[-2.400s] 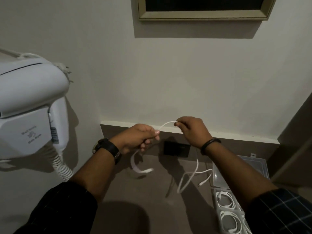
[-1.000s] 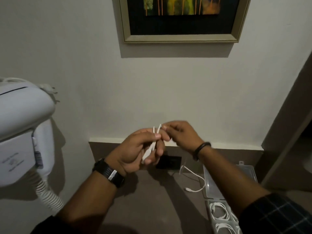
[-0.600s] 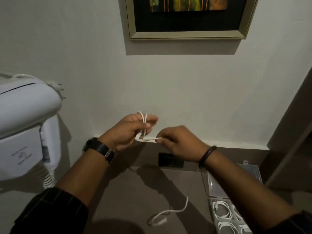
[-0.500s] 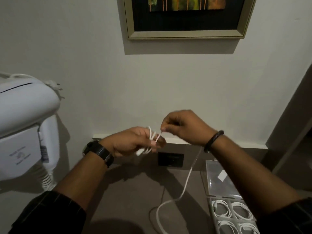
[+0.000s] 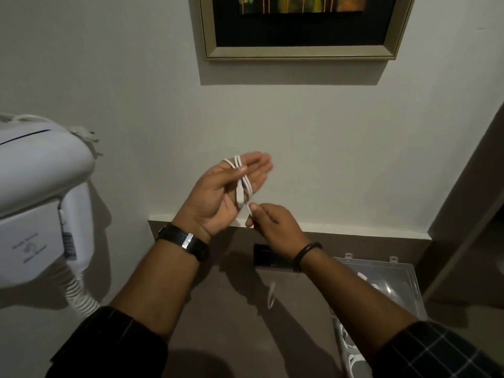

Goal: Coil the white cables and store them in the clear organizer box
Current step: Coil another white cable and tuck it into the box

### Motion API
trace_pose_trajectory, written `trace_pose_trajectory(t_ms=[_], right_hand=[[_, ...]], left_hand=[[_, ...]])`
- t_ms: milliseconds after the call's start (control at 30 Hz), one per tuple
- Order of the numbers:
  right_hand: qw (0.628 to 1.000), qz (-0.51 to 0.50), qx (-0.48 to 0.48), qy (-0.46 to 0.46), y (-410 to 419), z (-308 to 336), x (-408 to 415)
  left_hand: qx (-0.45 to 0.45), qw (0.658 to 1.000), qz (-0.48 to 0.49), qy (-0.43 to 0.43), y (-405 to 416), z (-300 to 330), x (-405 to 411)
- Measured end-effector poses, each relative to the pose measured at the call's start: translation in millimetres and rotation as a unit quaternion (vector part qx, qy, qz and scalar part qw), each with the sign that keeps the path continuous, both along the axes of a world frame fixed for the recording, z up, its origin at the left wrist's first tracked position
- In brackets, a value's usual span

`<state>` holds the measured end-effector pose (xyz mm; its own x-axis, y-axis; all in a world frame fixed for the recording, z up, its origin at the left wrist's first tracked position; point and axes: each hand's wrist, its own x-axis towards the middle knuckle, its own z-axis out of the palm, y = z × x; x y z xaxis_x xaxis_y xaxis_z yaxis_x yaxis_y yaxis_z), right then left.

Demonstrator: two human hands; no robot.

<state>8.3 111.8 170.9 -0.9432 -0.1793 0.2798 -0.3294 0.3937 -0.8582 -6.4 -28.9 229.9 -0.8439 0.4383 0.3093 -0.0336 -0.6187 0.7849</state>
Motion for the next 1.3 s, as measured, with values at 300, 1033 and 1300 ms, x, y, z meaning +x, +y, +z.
trace_pose_trajectory(t_ms=[300,1033,1300], right_hand=[[0.969,0.058,0.21,0.116,40,57,-9],[0.914,0.092,0.342,0.199,12,53,15],[0.98,0.044,0.168,0.1,57,93,-15]], left_hand=[[-0.567,0.795,0.104,0.188,-20,-16,-1],[-0.265,0.954,0.137,0.014,-26,-12,-3],[-0.26,0.954,-0.141,-0.041,-25,-24,24]])
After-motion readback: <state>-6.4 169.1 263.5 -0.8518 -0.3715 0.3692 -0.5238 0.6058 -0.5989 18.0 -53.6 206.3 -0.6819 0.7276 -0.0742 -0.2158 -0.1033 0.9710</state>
